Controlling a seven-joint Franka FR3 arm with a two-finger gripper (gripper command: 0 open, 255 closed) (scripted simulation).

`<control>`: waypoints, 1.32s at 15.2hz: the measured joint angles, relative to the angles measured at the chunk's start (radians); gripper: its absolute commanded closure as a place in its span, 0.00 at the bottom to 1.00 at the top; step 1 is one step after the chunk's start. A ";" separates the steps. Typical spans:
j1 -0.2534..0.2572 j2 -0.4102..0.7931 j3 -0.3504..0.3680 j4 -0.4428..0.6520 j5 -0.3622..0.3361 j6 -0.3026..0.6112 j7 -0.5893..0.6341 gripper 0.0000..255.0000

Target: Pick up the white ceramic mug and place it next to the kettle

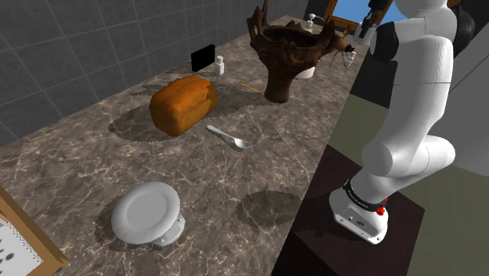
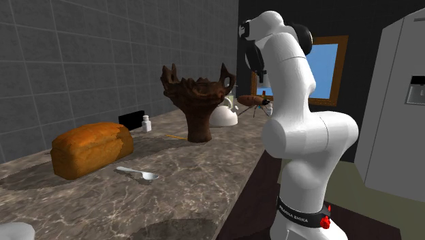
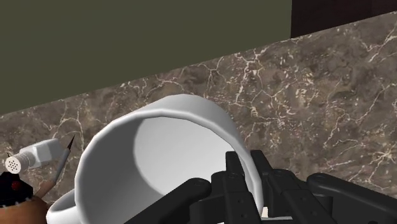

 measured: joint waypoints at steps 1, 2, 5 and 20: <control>0.002 0.001 0.000 -0.012 0.000 0.010 -0.003 1.00; 0.004 0.002 0.000 -0.027 0.001 0.025 -0.006 1.00; 0.025 -0.014 -0.004 -0.096 -0.007 0.076 -0.012 1.00; 0.102 -0.055 -0.010 -0.379 -0.024 0.307 -0.025 1.00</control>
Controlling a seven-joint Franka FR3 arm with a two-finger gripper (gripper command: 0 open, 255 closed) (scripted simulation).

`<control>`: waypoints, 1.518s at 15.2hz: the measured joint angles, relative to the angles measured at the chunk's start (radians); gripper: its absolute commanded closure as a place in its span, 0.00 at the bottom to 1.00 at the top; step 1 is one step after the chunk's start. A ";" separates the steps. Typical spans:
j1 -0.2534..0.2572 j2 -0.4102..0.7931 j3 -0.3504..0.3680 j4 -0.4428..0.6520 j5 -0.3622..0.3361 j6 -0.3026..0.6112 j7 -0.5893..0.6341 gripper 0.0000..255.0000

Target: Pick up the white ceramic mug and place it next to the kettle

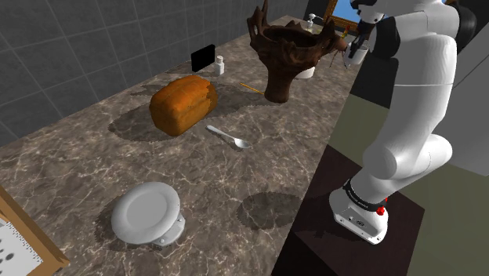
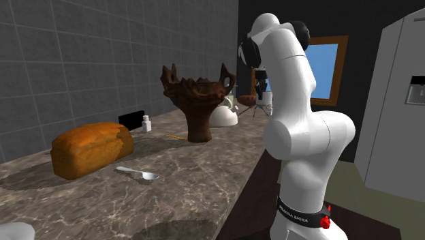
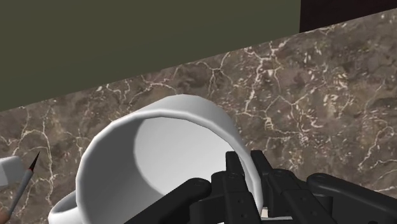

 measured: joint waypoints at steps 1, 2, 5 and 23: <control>0.008 -0.006 -0.001 -0.027 -0.002 0.020 0.000 1.00; 0.010 -0.005 0.000 -0.037 -0.001 0.031 -0.001 1.00; 0.011 0.001 0.002 -0.067 0.003 0.065 -0.007 1.00; 0.024 0.057 0.030 -0.237 0.046 0.278 -0.032 1.00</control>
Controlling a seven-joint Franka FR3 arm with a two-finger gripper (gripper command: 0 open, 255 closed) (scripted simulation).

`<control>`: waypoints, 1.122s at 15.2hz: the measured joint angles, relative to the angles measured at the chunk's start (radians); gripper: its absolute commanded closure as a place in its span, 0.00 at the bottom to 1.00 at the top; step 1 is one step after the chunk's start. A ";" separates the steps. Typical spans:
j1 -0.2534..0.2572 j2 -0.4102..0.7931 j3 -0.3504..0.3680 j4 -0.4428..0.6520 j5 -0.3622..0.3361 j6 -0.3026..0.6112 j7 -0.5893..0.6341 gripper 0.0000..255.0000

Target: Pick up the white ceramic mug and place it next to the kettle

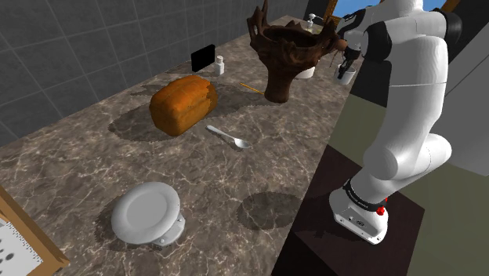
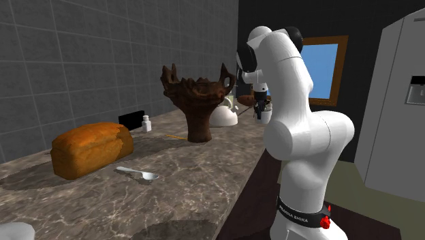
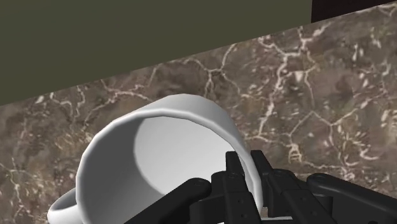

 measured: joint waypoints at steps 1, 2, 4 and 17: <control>0.000 0.004 0.002 -0.007 0.003 0.010 -0.002 1.00; -0.001 0.008 0.004 -0.010 0.006 0.017 -0.003 1.00; -0.002 0.013 0.006 -0.010 0.008 0.022 -0.004 1.00; 0.003 -0.007 -0.002 0.000 -0.003 -0.005 0.002 0.00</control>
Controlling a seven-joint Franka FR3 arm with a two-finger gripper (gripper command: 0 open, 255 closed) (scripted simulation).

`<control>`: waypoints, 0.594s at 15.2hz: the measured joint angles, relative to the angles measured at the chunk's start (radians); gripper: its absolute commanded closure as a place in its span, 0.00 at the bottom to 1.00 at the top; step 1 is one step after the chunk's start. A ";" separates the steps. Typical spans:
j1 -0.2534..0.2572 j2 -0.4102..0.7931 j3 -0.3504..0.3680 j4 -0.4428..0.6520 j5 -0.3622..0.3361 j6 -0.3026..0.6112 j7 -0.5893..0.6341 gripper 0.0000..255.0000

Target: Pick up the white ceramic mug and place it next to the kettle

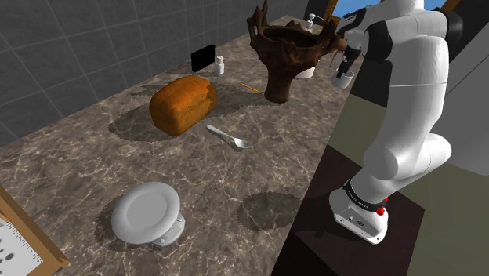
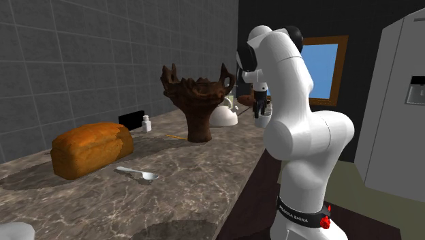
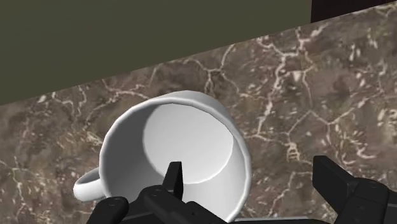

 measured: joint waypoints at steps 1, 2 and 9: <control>0.002 -0.013 -0.005 0.011 -0.008 -0.022 0.004 0.00; 0.004 -0.022 -0.010 0.027 -0.014 -0.045 0.009 0.00; 0.004 -0.028 -0.013 0.045 -0.020 -0.069 0.013 0.00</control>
